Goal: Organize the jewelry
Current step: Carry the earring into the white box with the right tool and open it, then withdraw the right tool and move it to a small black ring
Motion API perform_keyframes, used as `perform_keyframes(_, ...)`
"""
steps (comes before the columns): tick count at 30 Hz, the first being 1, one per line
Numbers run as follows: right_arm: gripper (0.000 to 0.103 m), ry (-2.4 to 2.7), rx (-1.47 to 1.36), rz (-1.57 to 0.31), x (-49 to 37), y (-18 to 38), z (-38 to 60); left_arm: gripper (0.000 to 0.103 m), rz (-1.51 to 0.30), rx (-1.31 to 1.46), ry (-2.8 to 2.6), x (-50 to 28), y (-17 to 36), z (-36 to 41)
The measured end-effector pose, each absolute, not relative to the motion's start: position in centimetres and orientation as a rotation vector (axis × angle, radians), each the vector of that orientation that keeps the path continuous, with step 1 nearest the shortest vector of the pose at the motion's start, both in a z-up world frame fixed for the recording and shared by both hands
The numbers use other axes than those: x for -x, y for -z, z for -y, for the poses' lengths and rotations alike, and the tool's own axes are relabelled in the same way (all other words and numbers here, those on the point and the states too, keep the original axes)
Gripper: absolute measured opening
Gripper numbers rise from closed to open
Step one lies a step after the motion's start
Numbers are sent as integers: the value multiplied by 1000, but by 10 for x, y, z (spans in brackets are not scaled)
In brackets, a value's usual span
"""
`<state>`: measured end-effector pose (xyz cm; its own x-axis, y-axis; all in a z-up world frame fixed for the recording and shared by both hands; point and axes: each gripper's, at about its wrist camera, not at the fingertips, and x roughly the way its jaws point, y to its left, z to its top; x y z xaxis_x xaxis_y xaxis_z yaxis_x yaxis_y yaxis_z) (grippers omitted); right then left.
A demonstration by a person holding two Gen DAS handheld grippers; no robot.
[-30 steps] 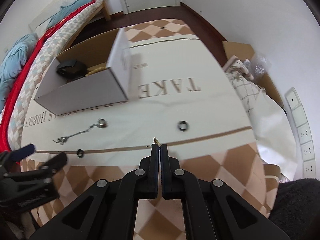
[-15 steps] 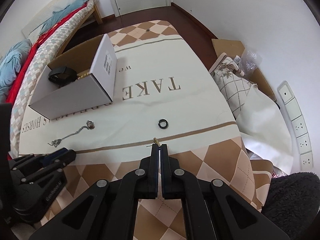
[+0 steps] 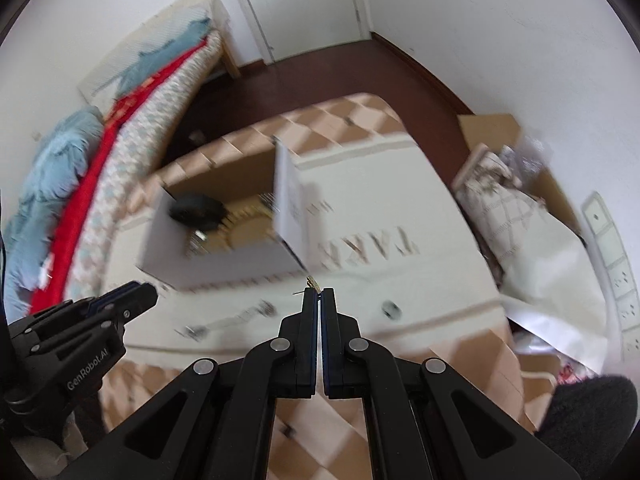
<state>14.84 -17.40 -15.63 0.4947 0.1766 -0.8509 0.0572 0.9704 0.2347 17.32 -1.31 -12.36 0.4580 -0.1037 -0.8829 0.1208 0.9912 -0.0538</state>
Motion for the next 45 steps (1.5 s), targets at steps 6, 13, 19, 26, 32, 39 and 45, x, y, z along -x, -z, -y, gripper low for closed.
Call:
perform_keyframes(6, 2, -154, -265, -1042, -201, 142, 153, 10, -1079, 2, 74, -220, 111, -11)
perform_keyframes(13, 1, -250, -296, -1189, -258, 171, 139, 10, -1193, 29, 49, -253, 146, -33)
perform_keyframes(19, 5, -279, -311, -1280, -273, 191, 136, 15, -1236, 73, 33, -263, 152, -39)
perform_keyframes(26, 46, -255, -282, -1275, -274, 186, 136, 66, -1181, 44, -23, -265, 140, -42)
perform_keyframes(32, 76, -149, -150, -1230, -271, 170, 137, 94, -1109, -25, -99, -263, 124, -49)
perform_keyframes(39, 102, -107, -36, -1189, -260, 156, 126, 102, -1046, -95, -179, -250, 106, -60)
perform_keyframes(45, 103, -142, -114, -1084, -233, 120, 139, 103, -945, -70, -213, -219, 74, -72)
